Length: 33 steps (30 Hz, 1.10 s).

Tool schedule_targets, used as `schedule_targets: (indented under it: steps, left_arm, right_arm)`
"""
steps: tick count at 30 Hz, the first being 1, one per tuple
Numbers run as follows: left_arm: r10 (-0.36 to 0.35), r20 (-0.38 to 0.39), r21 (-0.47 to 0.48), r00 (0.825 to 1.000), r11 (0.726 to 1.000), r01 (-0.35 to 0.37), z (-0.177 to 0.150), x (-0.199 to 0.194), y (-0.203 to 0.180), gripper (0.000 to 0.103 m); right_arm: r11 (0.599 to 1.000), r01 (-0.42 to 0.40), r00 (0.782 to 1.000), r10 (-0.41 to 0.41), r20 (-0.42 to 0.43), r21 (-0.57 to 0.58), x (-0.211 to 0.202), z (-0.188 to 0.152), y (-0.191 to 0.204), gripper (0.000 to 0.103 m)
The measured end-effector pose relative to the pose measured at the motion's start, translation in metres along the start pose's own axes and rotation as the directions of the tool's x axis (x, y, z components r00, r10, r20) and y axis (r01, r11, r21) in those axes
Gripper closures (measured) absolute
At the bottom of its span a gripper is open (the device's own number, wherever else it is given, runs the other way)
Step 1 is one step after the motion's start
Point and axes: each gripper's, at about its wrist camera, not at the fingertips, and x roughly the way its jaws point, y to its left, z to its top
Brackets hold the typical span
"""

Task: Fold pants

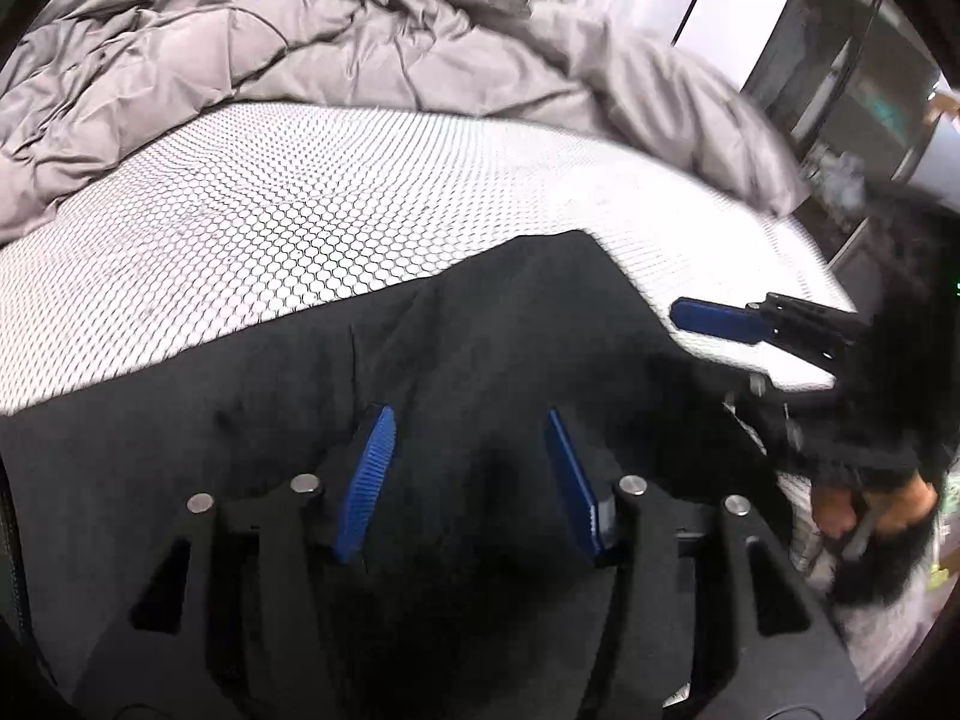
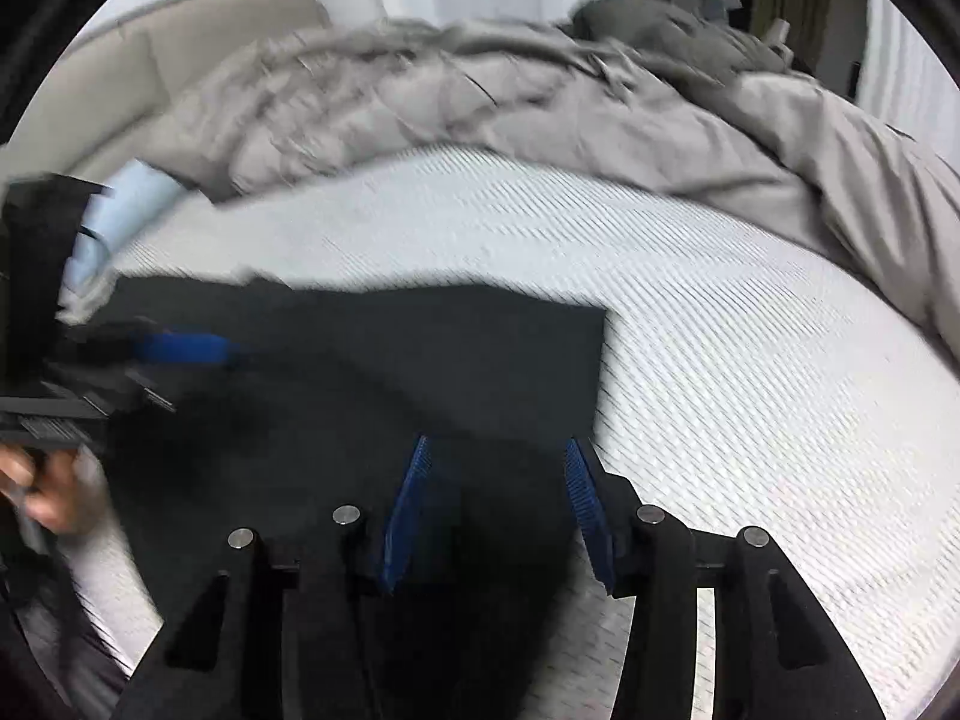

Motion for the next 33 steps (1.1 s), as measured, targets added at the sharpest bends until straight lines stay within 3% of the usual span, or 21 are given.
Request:
schedule_targets:
  steps: [2,5,7,11,15,17,20,33]
  left_arm:
    - [0.033,-0.031,0.013,0.999,0.999,-0.032,0.001,0.013,0.007,0.065]
    - [-0.024,-0.032,0.007,0.999,1.0,0.024,-0.005,0.012,0.024,0.076]
    - [-0.061,-0.02,-0.008,0.998,0.998,0.061,-0.01,0.003,0.035,0.077]
    - [-0.024,0.004,-0.004,1.0,1.0,0.024,-0.021,-0.015,0.039,0.077]
    - [0.055,0.073,0.032,0.996,0.998,-0.058,-0.016,-0.03,0.022,0.069]
    - [0.132,0.098,0.035,0.986,0.99,-0.136,-0.012,-0.029,0.013,0.063]
    - [0.181,0.106,0.016,0.978,0.983,-0.183,-0.006,-0.025,0.008,0.063]
    - [0.296,0.06,0.049,0.953,0.953,-0.299,0.01,0.019,0.016,0.063]
  right_arm:
    - [1.0,-0.013,0.999,0.012,-0.033,-0.022,0.023,0.01,0.012,0.054]
    - [0.995,0.064,0.988,-0.074,-0.138,-0.077,0.06,0.004,0.024,0.054]
    - [0.986,0.116,0.979,-0.133,-0.153,-0.118,0.068,0.0,0.017,0.054]
    - [0.954,0.283,0.945,-0.295,-0.144,-0.093,0.057,-0.001,-0.018,0.05]
    - [0.983,0.183,0.98,-0.18,-0.079,0.033,0.03,0.004,-0.03,0.049]
    - [0.993,0.117,0.993,-0.117,-0.016,0.021,0.022,0.012,-0.017,0.049]
    - [0.999,0.041,0.999,-0.041,-0.008,0.011,0.022,0.016,0.003,0.049]
    - [0.999,0.052,0.992,-0.051,-0.112,0.008,0.067,0.022,-0.003,0.049]
